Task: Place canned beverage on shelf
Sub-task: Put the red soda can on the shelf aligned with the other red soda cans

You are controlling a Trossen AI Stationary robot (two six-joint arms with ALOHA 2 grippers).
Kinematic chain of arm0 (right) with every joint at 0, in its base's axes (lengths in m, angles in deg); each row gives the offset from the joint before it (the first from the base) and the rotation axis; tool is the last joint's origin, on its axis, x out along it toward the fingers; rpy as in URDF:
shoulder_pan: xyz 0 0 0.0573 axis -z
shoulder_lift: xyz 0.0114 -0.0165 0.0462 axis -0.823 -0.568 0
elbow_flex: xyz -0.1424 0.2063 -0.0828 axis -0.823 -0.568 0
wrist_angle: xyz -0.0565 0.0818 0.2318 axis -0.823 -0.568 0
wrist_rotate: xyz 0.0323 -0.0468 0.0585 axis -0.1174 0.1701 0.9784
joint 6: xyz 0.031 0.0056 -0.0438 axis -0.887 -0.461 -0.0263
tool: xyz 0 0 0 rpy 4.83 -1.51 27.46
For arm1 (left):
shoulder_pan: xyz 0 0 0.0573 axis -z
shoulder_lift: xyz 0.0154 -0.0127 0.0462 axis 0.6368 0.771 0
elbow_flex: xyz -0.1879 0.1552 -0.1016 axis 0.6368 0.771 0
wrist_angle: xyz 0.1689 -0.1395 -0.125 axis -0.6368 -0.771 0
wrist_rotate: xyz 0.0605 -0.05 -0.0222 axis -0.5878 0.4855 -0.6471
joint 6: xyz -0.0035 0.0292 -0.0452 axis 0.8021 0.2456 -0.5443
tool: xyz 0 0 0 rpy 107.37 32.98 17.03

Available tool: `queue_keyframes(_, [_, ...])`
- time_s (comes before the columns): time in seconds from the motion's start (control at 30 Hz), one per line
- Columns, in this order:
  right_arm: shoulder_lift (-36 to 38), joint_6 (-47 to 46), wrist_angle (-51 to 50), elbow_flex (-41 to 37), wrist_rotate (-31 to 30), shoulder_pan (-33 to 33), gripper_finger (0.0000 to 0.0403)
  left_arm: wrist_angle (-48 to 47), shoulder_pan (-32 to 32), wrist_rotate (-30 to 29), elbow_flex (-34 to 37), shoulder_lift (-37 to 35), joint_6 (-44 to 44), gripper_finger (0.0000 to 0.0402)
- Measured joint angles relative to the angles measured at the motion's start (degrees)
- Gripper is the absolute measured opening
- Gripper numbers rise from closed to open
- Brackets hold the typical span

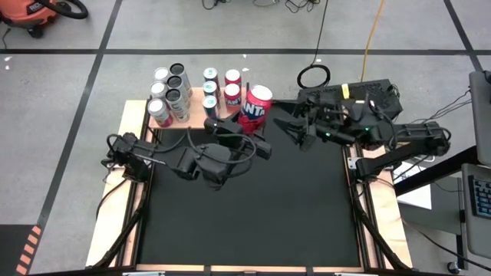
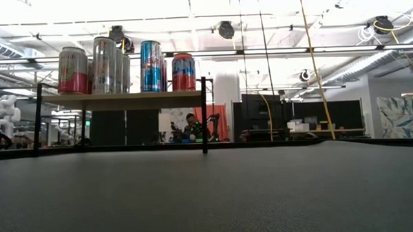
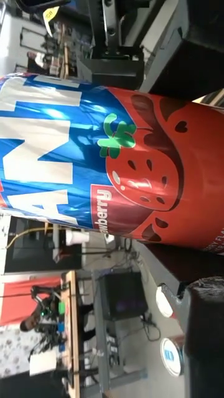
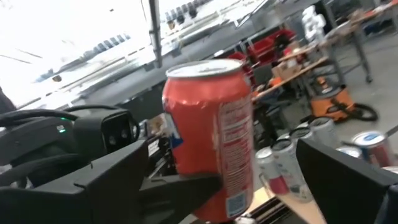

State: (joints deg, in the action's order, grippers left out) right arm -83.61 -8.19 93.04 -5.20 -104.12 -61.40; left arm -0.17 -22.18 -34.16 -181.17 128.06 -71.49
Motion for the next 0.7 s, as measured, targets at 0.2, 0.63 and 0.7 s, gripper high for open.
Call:
queue_keyframes(0.2, [-1.1,-3.4,0.2,0.0,7.5,4.2,0.0389,-0.1,-0.5,1.7,0.0,0.0,0.0,0.031])
queue_keyframes(0.63, [-1.3,-4.2,0.2,0.0,20.6,8.6,0.0389,-5.2,-0.9,7.6,0.1,0.2,-0.5,0.031])
queue_keyframes(0.7, [-1.3,-4.2,0.2,0.0,21.7,9.0,0.0389,-6.5,-0.9,8.9,0.1,0.4,-0.5,0.031])
